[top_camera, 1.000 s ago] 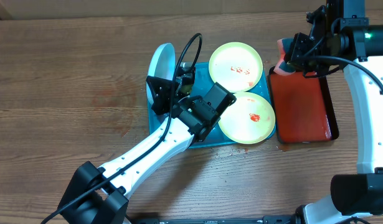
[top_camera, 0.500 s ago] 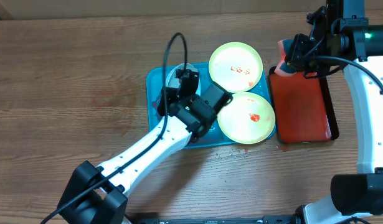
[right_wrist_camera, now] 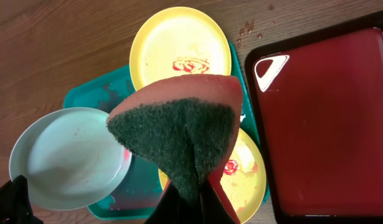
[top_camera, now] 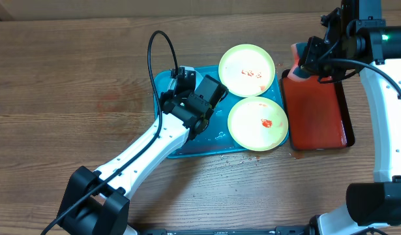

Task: Clean dirty plates on tray and stack at the side
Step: 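Lift the white plate with the left gripper and tilt it up, then move the white plate left off the tray and set it on the table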

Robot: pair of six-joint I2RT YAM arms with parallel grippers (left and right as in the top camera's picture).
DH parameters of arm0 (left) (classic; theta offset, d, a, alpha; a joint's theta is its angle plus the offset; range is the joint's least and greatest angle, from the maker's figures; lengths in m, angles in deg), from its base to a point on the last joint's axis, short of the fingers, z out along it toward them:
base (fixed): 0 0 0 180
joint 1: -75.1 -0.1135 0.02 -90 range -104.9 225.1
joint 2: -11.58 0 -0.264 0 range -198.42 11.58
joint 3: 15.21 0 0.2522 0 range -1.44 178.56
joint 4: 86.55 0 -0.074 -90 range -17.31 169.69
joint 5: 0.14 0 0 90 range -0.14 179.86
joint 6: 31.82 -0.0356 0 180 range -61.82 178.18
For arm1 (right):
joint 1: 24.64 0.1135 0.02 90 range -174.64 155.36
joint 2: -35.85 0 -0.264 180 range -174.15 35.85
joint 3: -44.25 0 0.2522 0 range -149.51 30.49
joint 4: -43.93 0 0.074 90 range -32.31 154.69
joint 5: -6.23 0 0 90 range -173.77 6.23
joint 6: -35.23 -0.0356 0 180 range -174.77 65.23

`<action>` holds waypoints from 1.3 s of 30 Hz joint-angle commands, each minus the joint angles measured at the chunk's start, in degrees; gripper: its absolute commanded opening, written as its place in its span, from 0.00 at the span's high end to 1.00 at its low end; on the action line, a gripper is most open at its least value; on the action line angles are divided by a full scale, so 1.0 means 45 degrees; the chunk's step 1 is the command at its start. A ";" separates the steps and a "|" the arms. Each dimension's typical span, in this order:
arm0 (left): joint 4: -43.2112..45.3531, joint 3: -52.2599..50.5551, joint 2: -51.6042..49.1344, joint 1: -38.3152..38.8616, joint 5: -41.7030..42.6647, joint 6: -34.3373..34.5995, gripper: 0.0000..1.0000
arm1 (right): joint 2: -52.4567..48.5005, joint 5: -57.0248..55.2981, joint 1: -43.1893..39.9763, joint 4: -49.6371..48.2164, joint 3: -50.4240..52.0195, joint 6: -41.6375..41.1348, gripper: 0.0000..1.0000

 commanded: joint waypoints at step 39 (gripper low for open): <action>-0.0228 0.0355 0.0257 -0.8296 1.1890 -0.0301 0.96 | 0.0078 -0.0102 0.0010 -0.0039 -0.0073 0.0058 0.96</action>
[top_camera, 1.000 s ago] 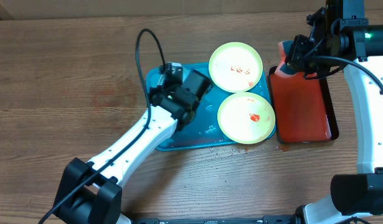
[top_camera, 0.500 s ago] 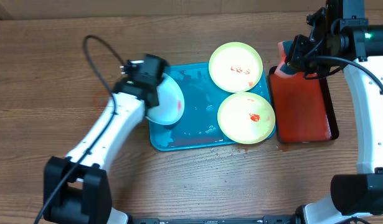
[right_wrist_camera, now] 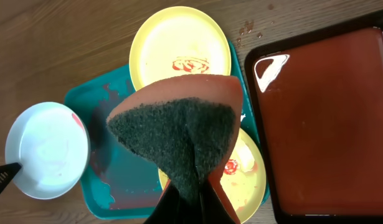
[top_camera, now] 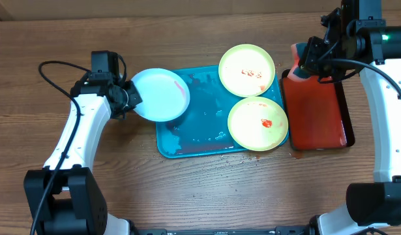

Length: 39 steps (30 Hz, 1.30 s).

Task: Clean dirty plates on tray and stack at the side
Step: 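Move the white plate left off the tray and set it on the table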

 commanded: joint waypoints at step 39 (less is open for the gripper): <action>0.1787 -0.4041 0.0806 -0.0452 -0.7004 1.1370 0.96 | 0.0073 -0.0102 0.0010 0.0010 -0.0073 0.0102 0.96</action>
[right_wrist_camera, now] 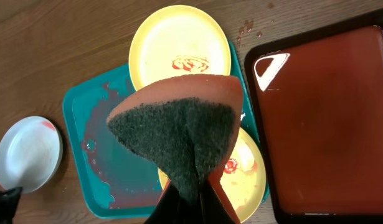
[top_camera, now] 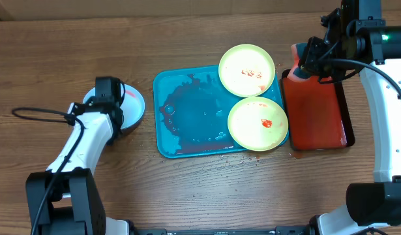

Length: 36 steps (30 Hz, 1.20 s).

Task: Clean dirty plates on tray and stack at the side
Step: 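Move the white plate left off the tray and set it on the table, then open the left gripper and withdraw it from the white plate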

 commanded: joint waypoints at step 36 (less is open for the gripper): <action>0.0126 0.2851 0.0398 0.3988 0.7427 -1.1176 0.51 | 0.0073 -0.0097 0.0010 -0.0024 -0.0073 0.0092 0.96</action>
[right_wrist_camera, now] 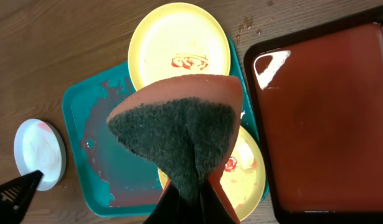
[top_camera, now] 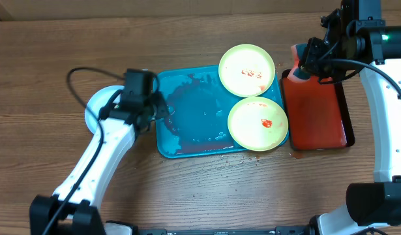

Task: Clean dirty plates on tray and stack at the side
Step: 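Open the left gripper and withdraw it from the white plate, then move the left gripper to the lower yellow plate's rim and grip it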

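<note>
Two yellow plates with red stains, one at the back and one in front, lie on the right half of the teal tray. A white plate rests on the wood left of the tray, partly under my left arm. My left gripper sits at the tray's left edge, open and holding nothing. Over the red tray's back left corner, my right gripper is shut on an orange sponge with a green scouring face. The white plate and both yellow plates also show in the right wrist view.
The teal tray's bare floor is smeared with red and water. A glossy red tray stands right of it, against its edge. Small drops lie on the wood near the trays' front and back corners. Bare wooden table lies all round.
My left gripper has left the white plate on the table at the left and now sits at the teal tray's left edge. The right gripper and sponge have not moved.
First my left gripper held the white plate over the teal tray's left half. Then it held the plate at the tray's left edge, then out on the table further left. Now the plate lies there alone. The right gripper held the sponge still throughout.
</note>
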Robot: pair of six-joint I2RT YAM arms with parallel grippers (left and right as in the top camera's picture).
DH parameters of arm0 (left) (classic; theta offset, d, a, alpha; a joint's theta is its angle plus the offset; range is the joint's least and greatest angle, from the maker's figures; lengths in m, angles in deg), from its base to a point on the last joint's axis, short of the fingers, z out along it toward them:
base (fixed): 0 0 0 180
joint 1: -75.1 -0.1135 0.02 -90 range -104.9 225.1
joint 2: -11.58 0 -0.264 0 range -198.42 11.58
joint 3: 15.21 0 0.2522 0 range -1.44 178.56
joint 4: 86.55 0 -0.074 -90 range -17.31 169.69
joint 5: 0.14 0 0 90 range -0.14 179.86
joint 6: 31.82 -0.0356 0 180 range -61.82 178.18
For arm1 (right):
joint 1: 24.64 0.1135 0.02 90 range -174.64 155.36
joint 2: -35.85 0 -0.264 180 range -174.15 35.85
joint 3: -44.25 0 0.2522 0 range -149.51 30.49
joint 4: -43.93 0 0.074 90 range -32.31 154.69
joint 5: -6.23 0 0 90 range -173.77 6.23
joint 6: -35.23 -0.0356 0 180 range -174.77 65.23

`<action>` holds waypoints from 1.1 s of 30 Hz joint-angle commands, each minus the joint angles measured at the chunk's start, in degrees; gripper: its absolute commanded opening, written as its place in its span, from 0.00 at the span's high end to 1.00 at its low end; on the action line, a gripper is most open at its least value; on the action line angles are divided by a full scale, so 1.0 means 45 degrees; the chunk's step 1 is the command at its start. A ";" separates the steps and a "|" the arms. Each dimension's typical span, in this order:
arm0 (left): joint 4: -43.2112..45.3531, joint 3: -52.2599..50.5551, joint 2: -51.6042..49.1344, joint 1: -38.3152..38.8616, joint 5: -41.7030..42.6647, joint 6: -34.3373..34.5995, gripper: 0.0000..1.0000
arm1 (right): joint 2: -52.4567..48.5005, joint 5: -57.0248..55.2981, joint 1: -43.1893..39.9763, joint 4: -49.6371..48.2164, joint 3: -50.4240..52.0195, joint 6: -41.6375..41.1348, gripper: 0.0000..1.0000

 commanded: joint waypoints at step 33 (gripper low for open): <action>-0.2497 0.6819 -0.8223 0.4430 0.3575 -0.1569 0.57 | 0.0068 -0.0753 0.0010 0.0078 -0.0073 0.0087 0.96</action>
